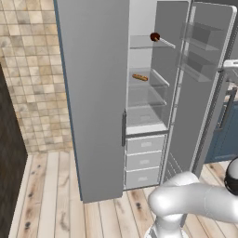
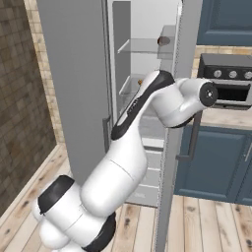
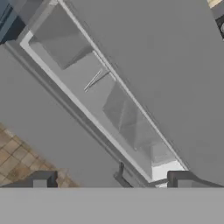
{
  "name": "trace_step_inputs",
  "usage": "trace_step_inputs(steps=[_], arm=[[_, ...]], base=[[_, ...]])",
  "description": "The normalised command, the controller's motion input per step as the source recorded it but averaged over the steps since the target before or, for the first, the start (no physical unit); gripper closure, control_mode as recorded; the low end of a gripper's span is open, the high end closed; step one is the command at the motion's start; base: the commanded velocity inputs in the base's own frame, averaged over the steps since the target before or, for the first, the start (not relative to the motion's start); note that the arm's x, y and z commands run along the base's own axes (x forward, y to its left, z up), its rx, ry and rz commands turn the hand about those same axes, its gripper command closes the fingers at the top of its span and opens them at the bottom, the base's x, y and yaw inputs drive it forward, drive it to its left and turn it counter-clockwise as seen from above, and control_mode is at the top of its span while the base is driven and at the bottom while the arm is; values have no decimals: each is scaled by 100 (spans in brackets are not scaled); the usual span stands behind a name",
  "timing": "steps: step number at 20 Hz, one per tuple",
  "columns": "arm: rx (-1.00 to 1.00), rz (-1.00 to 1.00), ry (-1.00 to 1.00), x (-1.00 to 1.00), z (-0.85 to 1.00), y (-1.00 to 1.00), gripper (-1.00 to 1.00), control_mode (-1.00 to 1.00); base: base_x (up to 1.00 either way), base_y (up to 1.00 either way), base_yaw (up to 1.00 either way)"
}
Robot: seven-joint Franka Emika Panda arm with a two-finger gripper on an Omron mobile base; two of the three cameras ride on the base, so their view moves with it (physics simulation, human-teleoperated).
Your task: Pick up the frozen steak from the freezer, place it on any shelf in the fridge, and close the fridge and freezer doors when done.
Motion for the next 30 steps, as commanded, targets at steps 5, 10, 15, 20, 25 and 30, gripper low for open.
trace_step_inputs(steps=[5, 10, 15, 20, 25, 30], arm=[[7, -10, 0, -40, 2, -100, -100, -100], [-1, -2, 2, 23, -26, -69, -100, -100], [0, 1, 3, 54, -7, -34, -100, -100], [0, 1, 9, 11, 0, -19, -100, -100], [0, 2, 0, -6, 0, -30, -100, -100], [0, 0, 0, -2, -7, -18, -100, -100]], base=[[0, 0, 0], [0, 0, 0], [0, 0, 0], [0, 0, 0], [0, 0, 0], [0, 0, 0]])
